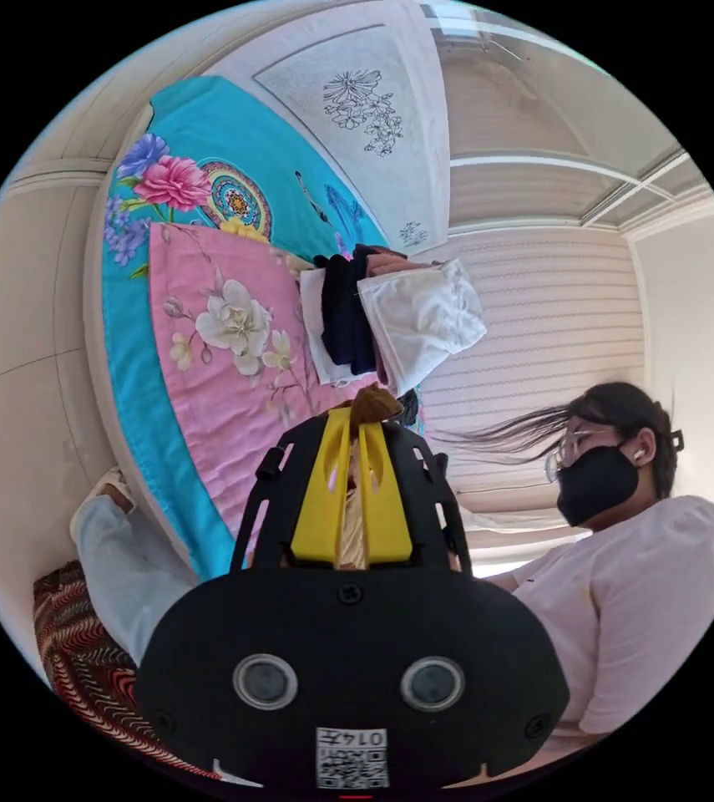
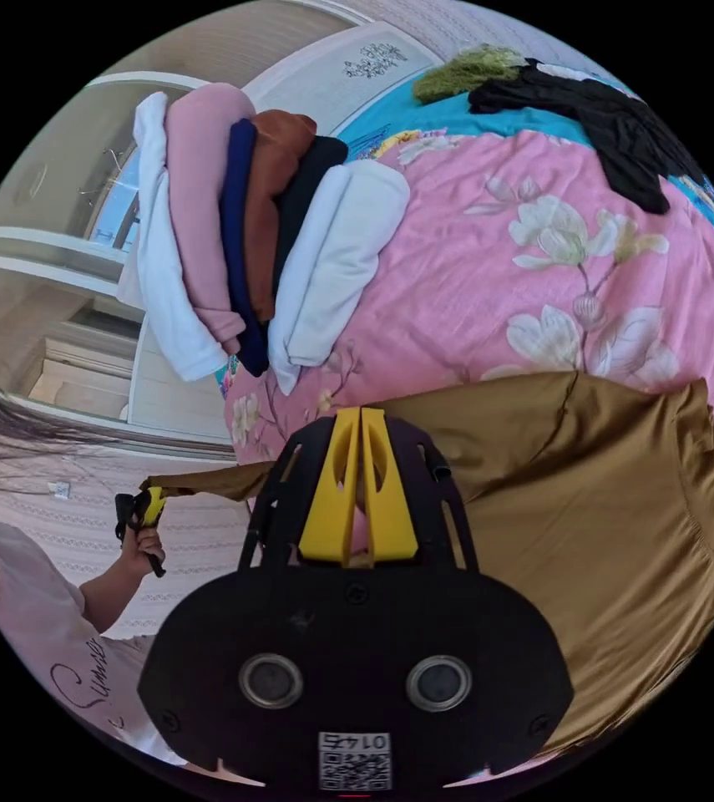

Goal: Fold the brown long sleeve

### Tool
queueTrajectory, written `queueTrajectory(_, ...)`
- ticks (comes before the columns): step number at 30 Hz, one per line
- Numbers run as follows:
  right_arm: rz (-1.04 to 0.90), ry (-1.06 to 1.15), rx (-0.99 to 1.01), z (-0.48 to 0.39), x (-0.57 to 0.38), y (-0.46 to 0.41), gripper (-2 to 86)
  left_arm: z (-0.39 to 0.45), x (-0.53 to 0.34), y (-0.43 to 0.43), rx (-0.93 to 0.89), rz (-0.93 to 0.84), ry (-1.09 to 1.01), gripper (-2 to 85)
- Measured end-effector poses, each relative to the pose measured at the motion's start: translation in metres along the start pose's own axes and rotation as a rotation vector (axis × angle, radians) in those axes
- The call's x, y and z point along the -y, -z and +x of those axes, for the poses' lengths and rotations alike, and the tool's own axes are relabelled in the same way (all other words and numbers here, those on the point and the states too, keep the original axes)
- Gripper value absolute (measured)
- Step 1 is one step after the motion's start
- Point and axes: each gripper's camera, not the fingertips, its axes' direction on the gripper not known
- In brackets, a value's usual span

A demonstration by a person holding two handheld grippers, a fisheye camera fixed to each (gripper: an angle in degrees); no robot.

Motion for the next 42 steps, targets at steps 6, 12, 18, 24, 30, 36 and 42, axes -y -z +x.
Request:
queueTrajectory(6,-0.044,0.053,-0.045,-0.023,0.035,-0.011,-0.4,-0.053,0.067,0.016,-0.055,0.125,0.162,0.2)
queueTrajectory(12,-0.139,0.068,-0.116,-0.04,0.055,-0.039,-0.3,-0.078,0.106,0.015,0.08,0.092,0.151,5.8)
queueTrajectory(18,-0.051,0.132,-0.161,-0.082,0.039,-0.023,-0.1,-0.055,0.099,0.007,0.406,-0.044,-0.065,5.7)
queueTrajectory(24,-0.165,0.392,-0.154,-0.163,-0.002,-0.06,2.1,-0.053,0.107,-0.058,0.561,-0.075,-0.142,8.2)
queueTrajectory(30,-0.239,0.42,-0.237,-0.176,-0.014,-0.09,1.8,-0.063,0.106,-0.046,0.497,-0.065,-0.115,-0.4)
queueTrajectory(36,-0.217,0.41,-0.178,-0.177,-0.022,-0.073,0.2,-0.053,0.083,0.019,0.181,0.126,0.072,-0.8)
queueTrajectory(42,-0.275,0.415,-0.189,-0.173,-0.036,-0.081,0.0,-0.09,0.101,0.002,0.056,0.227,0.203,2.9)
